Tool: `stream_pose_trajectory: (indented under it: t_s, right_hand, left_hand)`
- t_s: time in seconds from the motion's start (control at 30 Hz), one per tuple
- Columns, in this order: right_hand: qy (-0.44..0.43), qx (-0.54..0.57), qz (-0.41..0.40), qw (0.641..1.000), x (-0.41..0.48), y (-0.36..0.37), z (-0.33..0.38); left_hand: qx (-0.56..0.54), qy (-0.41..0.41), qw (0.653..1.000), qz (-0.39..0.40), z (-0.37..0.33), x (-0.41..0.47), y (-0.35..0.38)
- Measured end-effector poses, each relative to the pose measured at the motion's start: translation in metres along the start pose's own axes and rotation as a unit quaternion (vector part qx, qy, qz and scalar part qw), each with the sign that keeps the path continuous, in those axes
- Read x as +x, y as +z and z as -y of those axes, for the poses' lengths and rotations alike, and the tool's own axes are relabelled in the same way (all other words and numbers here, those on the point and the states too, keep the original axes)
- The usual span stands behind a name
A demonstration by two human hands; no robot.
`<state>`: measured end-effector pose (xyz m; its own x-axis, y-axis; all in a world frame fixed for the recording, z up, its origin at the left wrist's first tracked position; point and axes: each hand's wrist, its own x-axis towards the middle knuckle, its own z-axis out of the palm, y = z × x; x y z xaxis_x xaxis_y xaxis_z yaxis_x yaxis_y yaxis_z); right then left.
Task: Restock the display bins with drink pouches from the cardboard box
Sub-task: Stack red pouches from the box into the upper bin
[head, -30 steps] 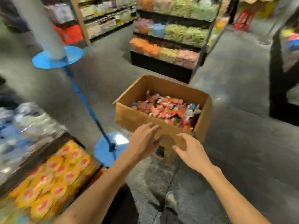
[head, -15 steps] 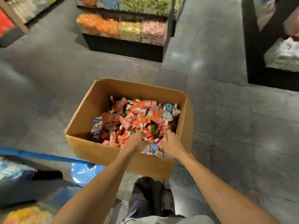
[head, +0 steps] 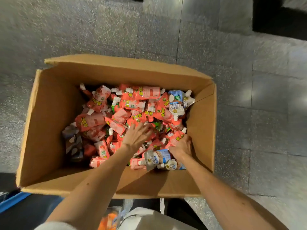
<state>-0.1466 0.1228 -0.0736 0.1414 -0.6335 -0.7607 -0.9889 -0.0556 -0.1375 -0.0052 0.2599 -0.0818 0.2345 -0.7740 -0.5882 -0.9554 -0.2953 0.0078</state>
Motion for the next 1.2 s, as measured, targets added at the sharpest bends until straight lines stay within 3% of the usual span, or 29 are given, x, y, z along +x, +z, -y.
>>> stream_pose_trajectory:
  t_s: [0.23,0.37,0.57,0.67,0.73,0.8,0.87,0.93,1.0,1.2]
  right_hand:
    - [0.01,-0.055,-0.018,0.998,0.016,0.006,0.014]
    - [0.012,-0.075,-0.04,0.996,0.019,0.002,0.013]
    - [0.049,0.0,-0.034,0.998,0.011,0.017,0.021]
    - [0.086,0.017,-0.053,0.995,0.014,0.021,0.028]
    - [0.104,0.02,-0.079,0.991,0.02,0.013,0.032]
    - [0.113,0.01,-0.099,0.989,0.024,0.003,0.034]
    - [0.11,-0.011,-0.1,0.989,0.025,0.001,0.034]
    - [0.104,-0.016,-0.095,0.99,0.027,0.004,0.035]
    - [0.09,-0.013,-0.09,0.992,0.028,0.003,0.034]
    - [0.039,-0.017,-0.099,0.994,0.019,0.008,0.028]
  left_hand:
    - [0.098,0.07,0.99,-0.072,0.001,0.016,0.01]
    - [0.15,0.118,0.979,-0.066,0.006,0.014,0.017]
    - [0.125,0.165,0.976,-0.074,0.021,0.008,0.016]
    - [0.08,0.174,0.968,-0.162,0.028,0.003,0.007]
    - [0.019,0.132,0.969,-0.206,0.036,0.003,0.008]
    - [-0.107,0.021,0.969,-0.221,0.043,0.003,0.008]
    - [-0.262,-0.145,0.935,-0.191,0.046,0.006,-0.001]
    - [-0.317,-0.261,0.904,-0.121,0.045,0.012,-0.016]
    - [-0.312,-0.306,0.896,-0.079,0.035,0.02,-0.025]
    - [-0.325,-0.368,0.869,-0.065,0.016,0.026,-0.011]
